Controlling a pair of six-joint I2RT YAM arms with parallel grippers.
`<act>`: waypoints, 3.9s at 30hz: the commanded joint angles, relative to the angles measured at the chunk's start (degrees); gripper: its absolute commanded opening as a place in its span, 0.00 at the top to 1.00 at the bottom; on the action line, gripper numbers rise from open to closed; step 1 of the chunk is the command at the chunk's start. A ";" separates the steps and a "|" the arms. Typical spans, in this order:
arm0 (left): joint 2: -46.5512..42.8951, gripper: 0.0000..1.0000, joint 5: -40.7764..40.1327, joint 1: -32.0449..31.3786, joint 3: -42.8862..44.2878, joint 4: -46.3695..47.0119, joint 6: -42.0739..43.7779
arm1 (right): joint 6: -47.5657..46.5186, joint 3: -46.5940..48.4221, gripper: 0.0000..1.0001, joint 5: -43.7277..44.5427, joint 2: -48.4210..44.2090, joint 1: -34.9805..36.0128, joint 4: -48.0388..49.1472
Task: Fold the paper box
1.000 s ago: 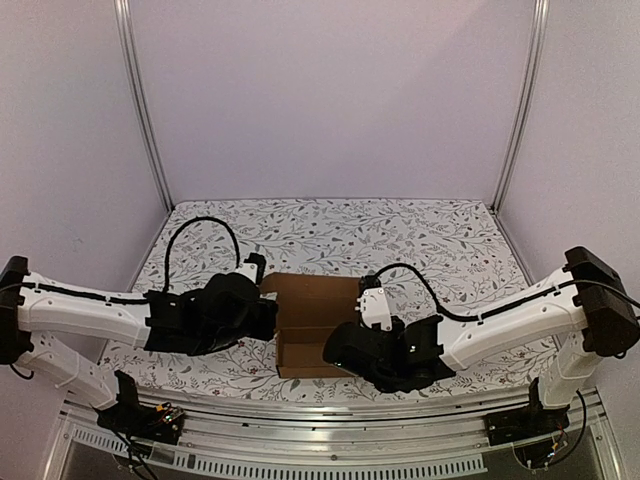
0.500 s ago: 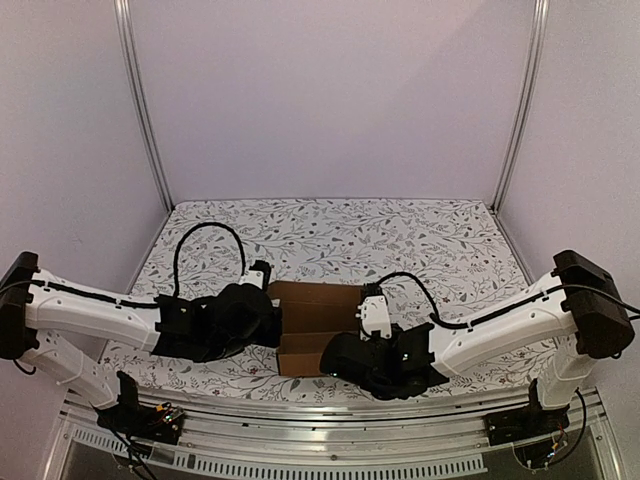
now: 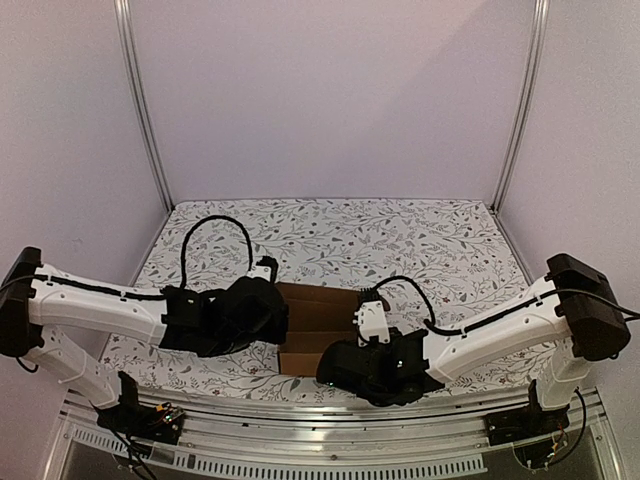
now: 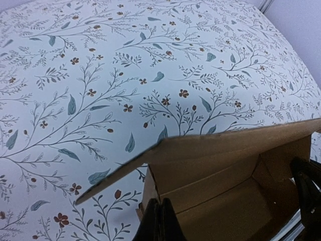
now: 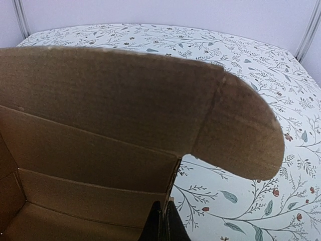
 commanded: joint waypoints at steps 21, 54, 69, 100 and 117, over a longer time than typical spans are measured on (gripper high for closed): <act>6.19 1.00 8.24 -3.89 3.09 0.38 -2.64 | 0.70 0.83 1.00 0.11 2.43 1.98 0.64; 6.74 1.00 -0.59 -8.81 2.30 -5.69 -3.05 | -2.20 2.22 0.60 1.72 -9.14 0.02 -7.53; 7.33 1.00 -2.19 -9.45 3.02 -6.56 -3.13 | -26.85 0.41 0.53 -23.30 -20.58 -6.60 -2.54; 21.18 1.00 -25.69 -17.53 -3.06 18.53 -2.12 | -32.29 -0.02 0.67 -35.78 -24.12 -19.02 -3.11; 33.76 1.00 -26.14 -16.81 -1.59 36.52 7.18 | -29.86 2.59 0.79 -34.29 -16.15 -20.51 -1.23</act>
